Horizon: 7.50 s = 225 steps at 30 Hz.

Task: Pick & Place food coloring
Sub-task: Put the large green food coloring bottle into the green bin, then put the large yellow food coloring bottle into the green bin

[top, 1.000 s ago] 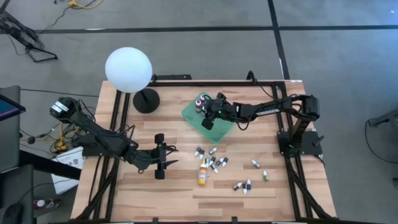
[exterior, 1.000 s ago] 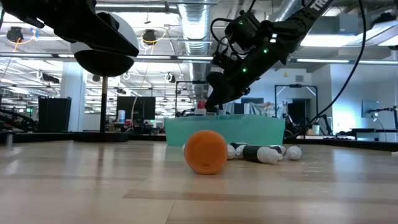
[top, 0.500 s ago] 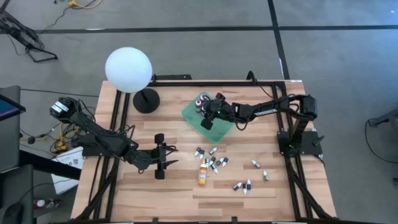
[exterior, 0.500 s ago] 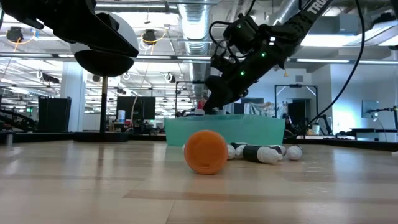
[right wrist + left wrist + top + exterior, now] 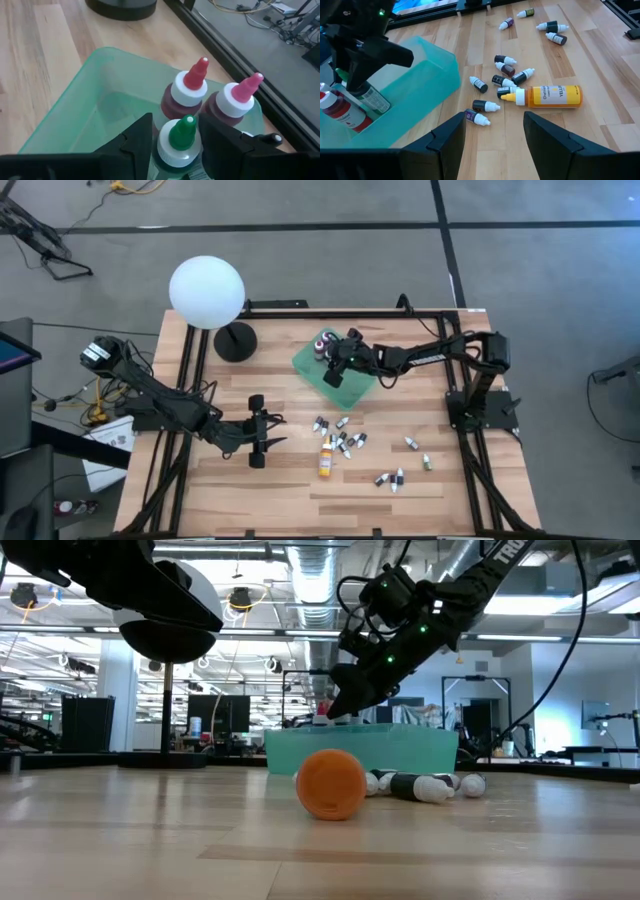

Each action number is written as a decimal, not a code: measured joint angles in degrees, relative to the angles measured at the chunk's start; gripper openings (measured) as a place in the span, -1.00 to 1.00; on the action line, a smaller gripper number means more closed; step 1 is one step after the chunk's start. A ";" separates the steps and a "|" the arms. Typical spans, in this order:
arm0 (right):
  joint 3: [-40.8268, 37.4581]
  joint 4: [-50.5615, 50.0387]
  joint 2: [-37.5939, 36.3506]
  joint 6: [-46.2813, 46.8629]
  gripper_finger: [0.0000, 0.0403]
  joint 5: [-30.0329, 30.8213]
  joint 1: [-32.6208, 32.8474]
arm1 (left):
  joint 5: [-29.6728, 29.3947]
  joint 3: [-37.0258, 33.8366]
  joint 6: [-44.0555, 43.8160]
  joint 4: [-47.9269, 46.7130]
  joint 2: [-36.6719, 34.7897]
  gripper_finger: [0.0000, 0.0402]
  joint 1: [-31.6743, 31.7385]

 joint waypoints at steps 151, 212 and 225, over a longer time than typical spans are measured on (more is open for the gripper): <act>20.13 -66.88 -13.20 32.11 -0.41 10.64 49.90 | 13.89 50.56 -10.62 -47.52 46.84 0.38 7.08; 18.58 -66.05 -13.14 32.11 -0.41 10.54 49.90 | 21.21 50.56 2.47 -51.89 45.62 -0.15 10.01; 18.58 -66.07 -13.14 32.09 -0.41 10.48 49.90 | 20.68 50.56 3.90 -52.12 45.62 0.22 10.03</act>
